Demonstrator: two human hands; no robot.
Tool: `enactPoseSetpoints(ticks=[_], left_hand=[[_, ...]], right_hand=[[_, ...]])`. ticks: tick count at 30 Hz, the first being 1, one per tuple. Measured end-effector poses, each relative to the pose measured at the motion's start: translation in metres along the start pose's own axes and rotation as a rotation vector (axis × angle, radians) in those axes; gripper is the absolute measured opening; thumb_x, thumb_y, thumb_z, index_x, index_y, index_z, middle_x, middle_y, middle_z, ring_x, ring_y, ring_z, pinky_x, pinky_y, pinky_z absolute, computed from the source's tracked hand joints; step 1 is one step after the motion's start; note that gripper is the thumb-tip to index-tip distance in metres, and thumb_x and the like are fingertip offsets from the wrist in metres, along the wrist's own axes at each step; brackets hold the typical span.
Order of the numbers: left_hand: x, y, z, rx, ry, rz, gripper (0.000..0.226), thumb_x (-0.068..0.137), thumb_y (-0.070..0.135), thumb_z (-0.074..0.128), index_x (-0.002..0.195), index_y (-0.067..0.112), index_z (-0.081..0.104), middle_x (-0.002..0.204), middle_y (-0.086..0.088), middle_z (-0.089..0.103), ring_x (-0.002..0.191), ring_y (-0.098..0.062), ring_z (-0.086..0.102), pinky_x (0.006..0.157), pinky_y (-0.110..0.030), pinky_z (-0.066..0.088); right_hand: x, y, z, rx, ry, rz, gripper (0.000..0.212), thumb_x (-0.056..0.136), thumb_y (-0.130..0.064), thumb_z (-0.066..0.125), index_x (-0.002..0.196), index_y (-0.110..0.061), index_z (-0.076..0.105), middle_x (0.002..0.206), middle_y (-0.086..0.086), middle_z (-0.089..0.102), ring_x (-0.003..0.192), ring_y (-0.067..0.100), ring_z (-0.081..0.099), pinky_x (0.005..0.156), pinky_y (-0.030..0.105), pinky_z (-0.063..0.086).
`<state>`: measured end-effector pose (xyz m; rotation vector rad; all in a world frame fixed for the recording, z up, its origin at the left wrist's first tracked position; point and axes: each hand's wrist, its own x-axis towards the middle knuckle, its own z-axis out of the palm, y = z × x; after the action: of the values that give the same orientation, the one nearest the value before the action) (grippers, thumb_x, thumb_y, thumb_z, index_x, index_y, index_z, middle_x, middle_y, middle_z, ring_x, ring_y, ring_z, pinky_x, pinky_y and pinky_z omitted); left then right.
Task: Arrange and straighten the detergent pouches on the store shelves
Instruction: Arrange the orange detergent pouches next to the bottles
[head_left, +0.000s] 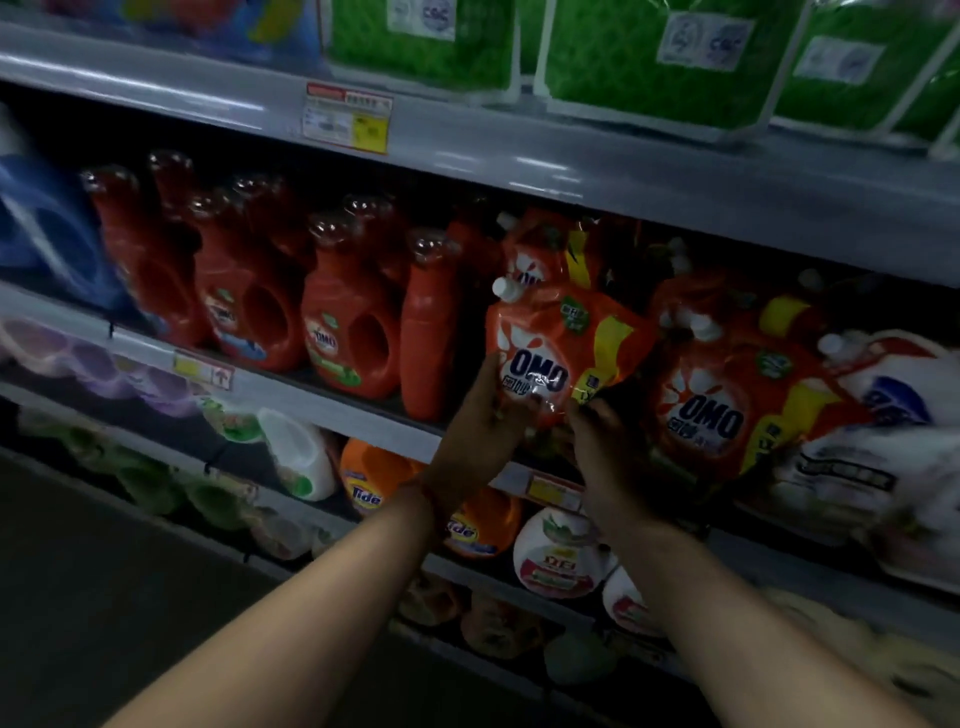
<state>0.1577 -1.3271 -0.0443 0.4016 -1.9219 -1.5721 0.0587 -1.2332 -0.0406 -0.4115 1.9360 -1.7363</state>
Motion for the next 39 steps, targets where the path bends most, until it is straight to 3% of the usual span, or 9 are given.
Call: enactPoseSetpoints(ticks=[9,13,16,21,23,26,29,32,39], left_hand=[[-0.001,-0.008,-0.039,0.196,-0.003,0.125,0.056,0.099,0.035,0.058,0.150,0.029,0.036,0.138,0.005,0.056,0.123,-0.013,0.057,0.100,-0.041,0.051],[0.009,0.028,-0.045,0.714,0.091,0.441,0.060,0.098,0.028,0.056,0.153,0.021,0.032,0.135,-0.010,0.051,0.090,-0.024,0.062,0.069,-0.032,0.052],[0.026,0.048,-0.043,0.870,0.092,0.518,0.057,0.099,0.027,0.052,0.153,0.020,0.034,0.127,-0.014,0.059,0.085,-0.028,0.066,0.064,-0.041,0.056],[0.027,0.059,-0.047,0.866,0.199,0.469,0.030,0.102,0.028,0.047,0.124,0.015,0.063,0.102,-0.010,0.072,0.079,-0.026,0.069,0.064,-0.038,0.056],[0.028,0.061,-0.046,0.860,0.211,0.436,0.027,0.104,0.028,0.047,0.117,0.015,0.066,0.096,-0.005,0.072,0.066,-0.019,0.062,0.056,-0.027,0.045],[0.033,0.061,-0.045,0.743,0.202,0.357,0.024,0.104,0.028,0.048,0.111,0.017,0.067,0.090,0.002,0.068,0.065,-0.011,0.051,0.057,-0.024,0.033],[0.036,0.062,-0.045,0.637,0.201,0.320,0.020,0.103,0.028,0.050,0.104,0.018,0.067,0.086,0.011,0.061,0.071,-0.008,0.057,0.062,-0.025,0.037],[0.034,0.064,-0.043,0.611,0.189,0.301,0.018,0.104,0.026,0.050,0.098,0.019,0.065,0.081,0.011,0.060,0.068,0.000,0.055,0.061,-0.025,0.040],[0.032,0.072,-0.036,0.549,0.154,0.223,0.020,0.104,0.026,0.048,0.093,0.019,0.063,0.086,-0.004,0.069,0.076,-0.022,0.064,0.065,-0.037,0.050]], right_hand=[[-0.012,0.008,0.025,-0.126,0.141,-0.131,0.019,0.097,-0.029,0.058,0.095,-0.011,0.062,0.095,0.022,0.063,0.089,0.038,0.062,0.082,0.051,0.051],[-0.012,0.017,0.031,-0.282,0.193,-0.238,0.029,0.099,-0.032,0.055,0.118,-0.010,0.059,0.102,-0.005,0.053,0.097,0.015,0.049,0.085,0.033,0.041],[-0.018,0.017,0.030,-0.421,0.156,-0.337,0.007,0.101,-0.030,0.048,0.098,-0.024,0.047,0.081,-0.020,0.041,0.077,0.009,0.044,0.074,0.019,0.035],[-0.024,0.014,0.021,-0.457,0.017,-0.409,0.023,0.101,-0.025,0.050,0.080,-0.033,0.046,0.072,-0.013,0.043,0.063,-0.003,0.043,0.055,0.011,0.030],[-0.021,0.019,0.016,-0.396,-0.036,-0.392,0.009,0.101,-0.026,0.051,0.103,-0.022,0.059,0.083,-0.016,0.053,0.073,-0.006,0.049,0.062,0.012,0.038],[-0.018,0.022,0.008,-0.267,-0.158,-0.414,0.035,0.102,-0.024,0.050,0.135,-0.015,0.053,0.118,-0.014,0.059,0.104,-0.006,0.054,0.081,0.001,0.041],[-0.013,0.027,0.001,-0.296,-0.240,-0.412,0.037,0.103,-0.020,0.047,0.139,-0.011,0.051,0.128,-0.002,0.058,0.115,0.007,0.055,0.086,0.009,0.043],[-0.006,0.033,-0.001,-0.384,-0.083,-0.334,0.035,0.102,-0.026,0.049,0.135,-0.016,0.056,0.117,0.002,0.061,0.108,0.017,0.058,0.083,0.028,0.045],[0.006,0.035,0.007,-0.459,0.065,-0.210,0.032,0.099,-0.032,0.052,0.121,-0.014,0.066,0.113,0.008,0.066,0.106,0.025,0.060,0.082,0.028,0.042]])
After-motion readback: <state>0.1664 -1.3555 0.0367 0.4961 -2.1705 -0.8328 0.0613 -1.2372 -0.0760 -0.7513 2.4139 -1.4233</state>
